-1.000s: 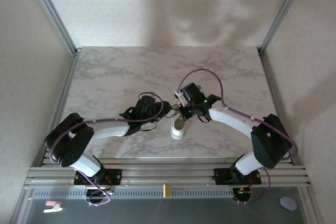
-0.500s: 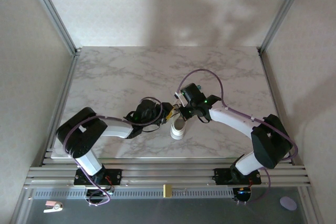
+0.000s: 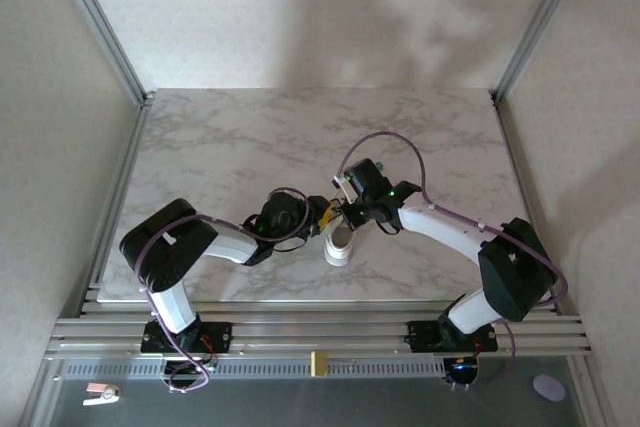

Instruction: Tie the shoes

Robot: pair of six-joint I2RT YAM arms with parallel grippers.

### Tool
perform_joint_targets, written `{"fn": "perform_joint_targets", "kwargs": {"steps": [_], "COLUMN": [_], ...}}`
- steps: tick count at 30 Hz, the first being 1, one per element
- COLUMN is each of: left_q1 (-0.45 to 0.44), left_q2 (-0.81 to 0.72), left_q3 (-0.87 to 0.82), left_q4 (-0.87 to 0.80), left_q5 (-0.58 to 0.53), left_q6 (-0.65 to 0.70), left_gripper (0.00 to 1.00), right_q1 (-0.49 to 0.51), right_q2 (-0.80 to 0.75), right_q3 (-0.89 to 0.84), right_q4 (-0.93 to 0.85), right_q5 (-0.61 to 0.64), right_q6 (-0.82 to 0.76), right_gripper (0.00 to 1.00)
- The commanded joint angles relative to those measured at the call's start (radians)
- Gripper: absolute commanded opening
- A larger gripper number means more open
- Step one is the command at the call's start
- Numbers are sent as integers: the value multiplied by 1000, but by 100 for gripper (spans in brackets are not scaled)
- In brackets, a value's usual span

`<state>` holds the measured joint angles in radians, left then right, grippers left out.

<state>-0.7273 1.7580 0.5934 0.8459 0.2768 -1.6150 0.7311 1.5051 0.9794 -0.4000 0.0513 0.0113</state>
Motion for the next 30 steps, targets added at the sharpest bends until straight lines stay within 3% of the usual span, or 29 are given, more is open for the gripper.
{"fn": "perform_joint_targets", "kwargs": {"steps": [1,14,18,25,30], "left_q1": [14,29,29,34,32], "left_q2": [20,45,42,24,-16], "left_q3": [24,72,74,92,102], "left_q4": [48,50,42,-20,-136], "left_q5": [-2,8,8,-7,-31], "left_q6": [-16,-8,-1,55,194], "left_gripper": [36,32,24,1,0], "right_q1": [-1,-1,-1,-1,-2], "right_q2": [-11,2,3,-1,-9], "right_q3": [-10,-7,-5,-7,-15], "right_q4": [13,10,10,11,18], "right_q5": [-25,-29,-29,-19,24], "right_q6": [6,1,1,0,27], "right_gripper": [0,0,0,0,0]}}
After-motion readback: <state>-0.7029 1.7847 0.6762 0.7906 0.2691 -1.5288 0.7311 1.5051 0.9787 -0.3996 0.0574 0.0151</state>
